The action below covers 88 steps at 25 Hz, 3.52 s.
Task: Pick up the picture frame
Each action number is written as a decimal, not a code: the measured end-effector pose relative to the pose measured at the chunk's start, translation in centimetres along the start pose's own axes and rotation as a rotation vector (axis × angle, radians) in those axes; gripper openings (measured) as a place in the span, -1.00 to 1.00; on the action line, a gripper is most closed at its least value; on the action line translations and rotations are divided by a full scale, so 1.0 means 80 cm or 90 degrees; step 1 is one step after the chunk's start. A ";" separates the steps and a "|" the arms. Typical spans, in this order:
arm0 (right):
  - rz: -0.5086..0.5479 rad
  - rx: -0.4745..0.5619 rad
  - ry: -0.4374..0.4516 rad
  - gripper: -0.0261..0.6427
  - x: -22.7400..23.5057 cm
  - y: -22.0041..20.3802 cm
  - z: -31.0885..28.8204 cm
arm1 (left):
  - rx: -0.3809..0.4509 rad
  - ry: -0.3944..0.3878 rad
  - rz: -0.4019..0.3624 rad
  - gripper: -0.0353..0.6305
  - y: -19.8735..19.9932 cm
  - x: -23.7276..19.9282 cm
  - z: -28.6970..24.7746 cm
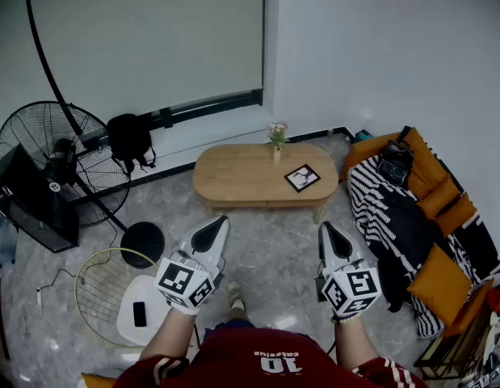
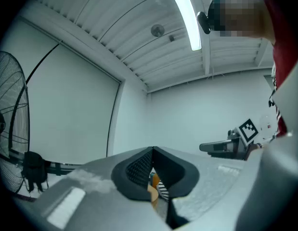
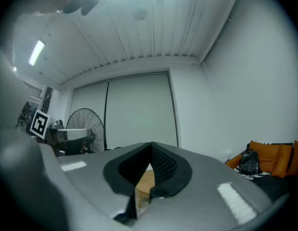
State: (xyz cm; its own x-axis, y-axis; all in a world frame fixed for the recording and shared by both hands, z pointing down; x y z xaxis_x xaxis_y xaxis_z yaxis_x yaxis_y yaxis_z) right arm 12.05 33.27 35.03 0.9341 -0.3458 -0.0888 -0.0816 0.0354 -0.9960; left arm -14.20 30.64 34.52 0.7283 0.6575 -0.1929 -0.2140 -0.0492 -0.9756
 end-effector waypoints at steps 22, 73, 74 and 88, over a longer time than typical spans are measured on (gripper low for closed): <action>0.007 -0.001 -0.002 -0.95 -0.007 0.003 0.014 | -0.002 -0.011 0.009 -0.89 -0.002 0.015 0.006; -0.001 -0.067 -0.049 -0.94 0.081 -0.024 -0.266 | -0.103 -0.083 0.041 -0.89 -0.028 -0.205 -0.263; -0.005 -0.069 -0.051 -0.94 0.082 -0.022 -0.278 | -0.103 -0.089 0.043 -0.89 -0.026 -0.214 -0.273; 0.006 -0.083 -0.075 -0.94 0.082 -0.016 -0.381 | -0.104 -0.140 0.076 -0.89 -0.034 -0.311 -0.343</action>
State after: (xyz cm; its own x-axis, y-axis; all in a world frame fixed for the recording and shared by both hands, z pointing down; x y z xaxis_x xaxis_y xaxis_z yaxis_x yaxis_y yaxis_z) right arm 7.67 2.37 35.58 0.9667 -0.2339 -0.1042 -0.1274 -0.0863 -0.9881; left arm -13.87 -6.17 39.08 0.5422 0.7860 -0.2971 -0.1684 -0.2447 -0.9549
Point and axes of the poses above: the fingertips, and each gripper's own axes: z backward along the fingers, x to its right, y out of its top, the point moved 5 cm from there along z, backward along the fingers, and after that the axes turned 10 degrees about z, right-handed, at the moved point
